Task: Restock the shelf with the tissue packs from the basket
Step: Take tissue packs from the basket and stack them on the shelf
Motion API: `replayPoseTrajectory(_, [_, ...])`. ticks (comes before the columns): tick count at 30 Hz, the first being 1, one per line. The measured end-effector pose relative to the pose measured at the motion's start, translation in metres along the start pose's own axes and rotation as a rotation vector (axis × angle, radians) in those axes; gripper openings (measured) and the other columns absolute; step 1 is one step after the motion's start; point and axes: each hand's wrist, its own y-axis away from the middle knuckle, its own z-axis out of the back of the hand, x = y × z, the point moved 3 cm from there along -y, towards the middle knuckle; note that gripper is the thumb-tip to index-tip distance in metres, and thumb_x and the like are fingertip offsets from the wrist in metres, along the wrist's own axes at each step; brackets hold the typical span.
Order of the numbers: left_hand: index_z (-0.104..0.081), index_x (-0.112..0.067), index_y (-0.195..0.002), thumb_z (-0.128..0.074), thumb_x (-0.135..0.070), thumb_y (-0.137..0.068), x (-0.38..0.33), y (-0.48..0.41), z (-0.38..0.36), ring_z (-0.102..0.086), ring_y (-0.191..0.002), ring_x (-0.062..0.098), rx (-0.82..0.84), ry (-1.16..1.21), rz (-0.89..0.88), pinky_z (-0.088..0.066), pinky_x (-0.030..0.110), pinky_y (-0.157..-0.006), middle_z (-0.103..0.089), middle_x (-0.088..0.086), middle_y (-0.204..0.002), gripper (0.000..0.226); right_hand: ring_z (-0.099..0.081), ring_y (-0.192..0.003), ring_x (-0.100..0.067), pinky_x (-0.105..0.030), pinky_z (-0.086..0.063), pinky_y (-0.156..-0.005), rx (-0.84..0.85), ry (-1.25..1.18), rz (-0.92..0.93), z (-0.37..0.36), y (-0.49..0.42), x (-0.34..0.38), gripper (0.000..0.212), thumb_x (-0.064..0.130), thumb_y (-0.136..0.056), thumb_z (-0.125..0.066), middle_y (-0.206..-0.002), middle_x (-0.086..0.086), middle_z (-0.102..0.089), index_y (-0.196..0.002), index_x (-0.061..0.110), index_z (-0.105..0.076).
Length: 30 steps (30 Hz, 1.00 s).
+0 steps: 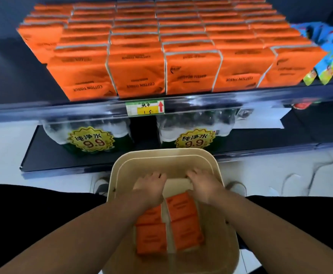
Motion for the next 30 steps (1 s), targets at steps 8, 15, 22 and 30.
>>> replayPoseTrajectory(8, [-0.030,-0.022,-0.144,-0.060,-0.045,-0.088,0.037,-0.005,-0.071,-0.038,-0.130,0.028,0.188,0.048,0.077,-0.037,0.044,-0.106,-0.039,0.007,-0.142,0.067,-0.041,-0.126,-0.033,-0.044,-0.041,-0.101,0.246,0.033,-0.065,-0.082,-0.034,-0.002,0.051,0.022,-0.091,-0.053,-0.138,-0.011,-0.040,-0.139,0.017,-0.036])
replayPoseTrajectory(15, [-0.031,-0.018,-0.143,-0.050,-0.030,-0.092,0.056,-0.012,-0.113,-0.044,-0.127,0.031,0.226,0.057,0.082,-0.035,0.041,-0.108,-0.043,0.010,-0.140,0.056,-0.047,-0.122,-0.036,-0.038,-0.042,-0.097,0.315,-0.048,-0.127,-0.128,-0.055,-0.020,0.056,0.012,-0.091,-0.046,-0.150,-0.010,-0.028,-0.145,0.012,-0.029])
replayPoseTrajectory(22, [-0.036,-0.015,-0.136,-0.064,-0.041,-0.084,0.055,-0.031,-0.143,-0.042,-0.131,0.031,0.343,0.072,0.073,-0.036,0.042,-0.108,-0.038,0.011,-0.147,0.064,-0.034,-0.137,-0.035,-0.043,-0.034,-0.111,0.370,-0.010,-0.073,-0.156,-0.060,-0.030,0.061,0.014,-0.094,-0.034,-0.162,-0.003,-0.003,-0.152,0.023,-0.018])
replayPoseTrajectory(30, [-0.035,-0.022,-0.147,-0.064,-0.035,-0.085,0.062,-0.039,-0.169,-0.017,-0.147,0.033,0.458,0.093,0.052,-0.023,0.044,-0.117,-0.012,0.013,-0.161,0.070,0.011,-0.149,-0.023,-0.051,-0.017,-0.118,0.421,0.018,-0.091,-0.159,-0.067,-0.029,0.048,0.012,-0.090,-0.050,-0.161,0.007,0.018,-0.137,0.022,-0.049])
